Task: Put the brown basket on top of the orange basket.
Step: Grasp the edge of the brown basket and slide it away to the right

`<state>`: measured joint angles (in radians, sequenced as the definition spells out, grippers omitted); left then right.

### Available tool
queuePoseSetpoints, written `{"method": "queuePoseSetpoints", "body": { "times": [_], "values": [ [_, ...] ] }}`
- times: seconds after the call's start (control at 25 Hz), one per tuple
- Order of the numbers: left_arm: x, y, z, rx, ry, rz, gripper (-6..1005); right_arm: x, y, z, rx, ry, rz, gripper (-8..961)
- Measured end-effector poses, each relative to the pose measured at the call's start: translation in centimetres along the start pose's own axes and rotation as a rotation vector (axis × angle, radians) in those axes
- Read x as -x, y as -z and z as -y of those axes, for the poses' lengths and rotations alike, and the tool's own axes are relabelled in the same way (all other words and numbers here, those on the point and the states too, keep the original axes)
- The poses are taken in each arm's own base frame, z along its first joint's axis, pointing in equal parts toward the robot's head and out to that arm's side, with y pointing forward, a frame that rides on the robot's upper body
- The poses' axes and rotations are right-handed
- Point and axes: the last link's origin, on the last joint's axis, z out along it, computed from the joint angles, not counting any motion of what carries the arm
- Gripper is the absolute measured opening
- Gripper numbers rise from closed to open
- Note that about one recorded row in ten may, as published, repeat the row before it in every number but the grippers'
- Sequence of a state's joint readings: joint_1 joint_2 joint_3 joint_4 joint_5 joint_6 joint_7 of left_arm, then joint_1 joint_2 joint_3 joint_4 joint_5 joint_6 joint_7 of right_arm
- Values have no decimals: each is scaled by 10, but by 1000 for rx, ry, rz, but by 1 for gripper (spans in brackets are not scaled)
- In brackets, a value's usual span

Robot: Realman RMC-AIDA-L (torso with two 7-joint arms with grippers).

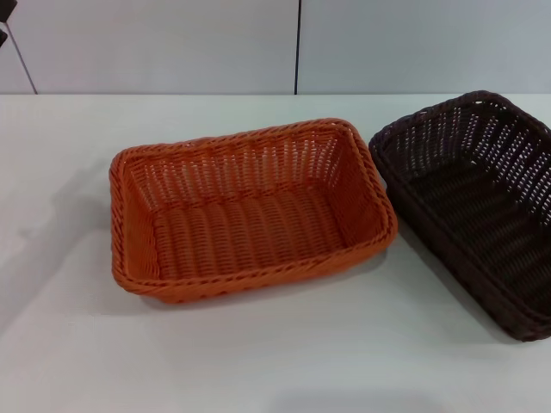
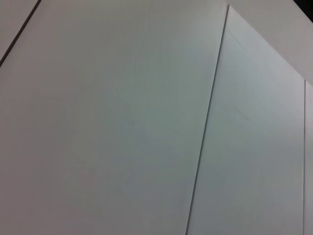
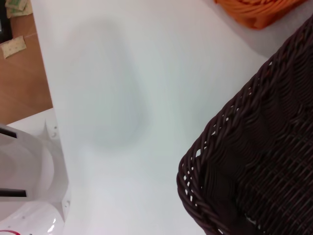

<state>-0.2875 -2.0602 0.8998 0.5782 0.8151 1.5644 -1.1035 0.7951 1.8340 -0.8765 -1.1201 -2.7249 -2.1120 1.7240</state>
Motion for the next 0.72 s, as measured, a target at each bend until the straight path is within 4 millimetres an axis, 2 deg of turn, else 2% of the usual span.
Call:
{"method": "queuePoseSetpoints", "body": {
  "times": [0.36,0.72],
  "values": [
    [0,0,-1,1,1,-5,725,1,-10,-1,9,8,-53,829],
    [1,2,-1,-3,-6,-5,724,-6,-11,3,-22,-2,-105,830]
  ]
}}
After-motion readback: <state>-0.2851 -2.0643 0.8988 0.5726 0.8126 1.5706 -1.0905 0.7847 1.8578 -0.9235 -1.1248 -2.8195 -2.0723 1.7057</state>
